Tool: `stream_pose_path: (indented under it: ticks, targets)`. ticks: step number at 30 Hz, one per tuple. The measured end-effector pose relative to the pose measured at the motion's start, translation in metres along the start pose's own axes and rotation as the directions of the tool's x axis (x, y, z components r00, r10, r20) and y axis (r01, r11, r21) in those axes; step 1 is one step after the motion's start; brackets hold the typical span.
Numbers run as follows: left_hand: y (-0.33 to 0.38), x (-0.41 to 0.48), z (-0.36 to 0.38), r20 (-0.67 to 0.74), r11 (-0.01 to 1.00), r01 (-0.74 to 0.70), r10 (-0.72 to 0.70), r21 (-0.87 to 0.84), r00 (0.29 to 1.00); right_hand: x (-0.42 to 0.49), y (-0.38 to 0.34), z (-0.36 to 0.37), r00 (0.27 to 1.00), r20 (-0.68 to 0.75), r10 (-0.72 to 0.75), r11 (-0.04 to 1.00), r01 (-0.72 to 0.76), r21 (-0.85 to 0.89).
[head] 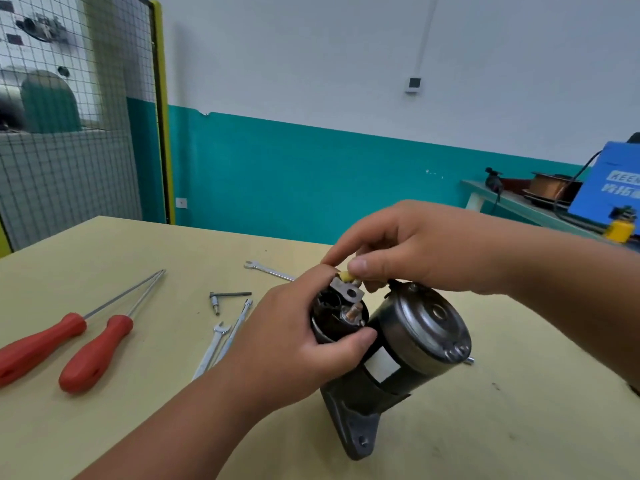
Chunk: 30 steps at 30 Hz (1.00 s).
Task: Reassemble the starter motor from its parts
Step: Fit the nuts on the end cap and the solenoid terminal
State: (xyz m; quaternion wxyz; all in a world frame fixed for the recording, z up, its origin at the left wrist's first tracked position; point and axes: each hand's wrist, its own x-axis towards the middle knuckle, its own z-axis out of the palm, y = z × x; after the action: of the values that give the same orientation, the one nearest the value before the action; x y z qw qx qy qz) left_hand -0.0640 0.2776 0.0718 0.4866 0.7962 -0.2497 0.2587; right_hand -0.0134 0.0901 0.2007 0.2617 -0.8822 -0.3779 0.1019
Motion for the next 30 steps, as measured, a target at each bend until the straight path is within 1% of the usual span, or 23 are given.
stream_pose_path:
  ticks: [4,8,10,12,15,20,24,27,30]
  targets:
    - [0.003,0.000,0.002,0.020,1.000,-0.006,0.006,0.000,1.000,-0.004,0.015,0.015,0.995,-0.100,-0.016,0.960,0.043,0.275]
    - [0.002,0.000,0.002,0.042,1.000,0.015,-0.014,-0.018,0.999,-0.008,0.020,0.024,0.995,-0.093,-0.039,0.852,0.082,0.517]
    - [0.002,-0.001,0.000,0.047,0.999,0.026,-0.025,-0.022,0.999,-0.009,0.022,0.026,0.994,-0.106,-0.039,0.787,0.096,0.609]
    - [0.003,-0.001,-0.001,0.050,0.999,0.027,-0.026,-0.025,0.998,-0.008,0.024,0.028,0.992,-0.122,-0.027,0.748,0.101,0.656]
    - [0.003,0.000,-0.001,0.053,0.999,0.039,-0.038,-0.022,0.998,-0.006,0.024,0.029,0.993,-0.120,-0.018,0.736,0.094,0.670]
    - [0.001,0.000,-0.001,0.048,0.998,0.050,-0.048,-0.044,0.998,-0.003,0.022,0.026,0.997,-0.079,-0.022,0.803,0.065,0.592]
    - [0.000,0.001,-0.001,0.055,0.997,0.043,-0.039,-0.066,0.998,-0.001,0.021,0.022,0.999,-0.048,-0.025,0.829,0.047,0.558]
    - [-0.001,0.002,-0.004,0.075,0.996,0.040,-0.034,-0.079,0.997,0.002,0.019,0.019,0.998,-0.024,-0.053,0.840,0.058,0.539]
    - [-0.003,0.002,-0.007,0.096,0.996,0.043,-0.035,-0.080,0.995,0.004,0.019,0.019,0.995,-0.030,-0.094,0.884,0.098,0.457]
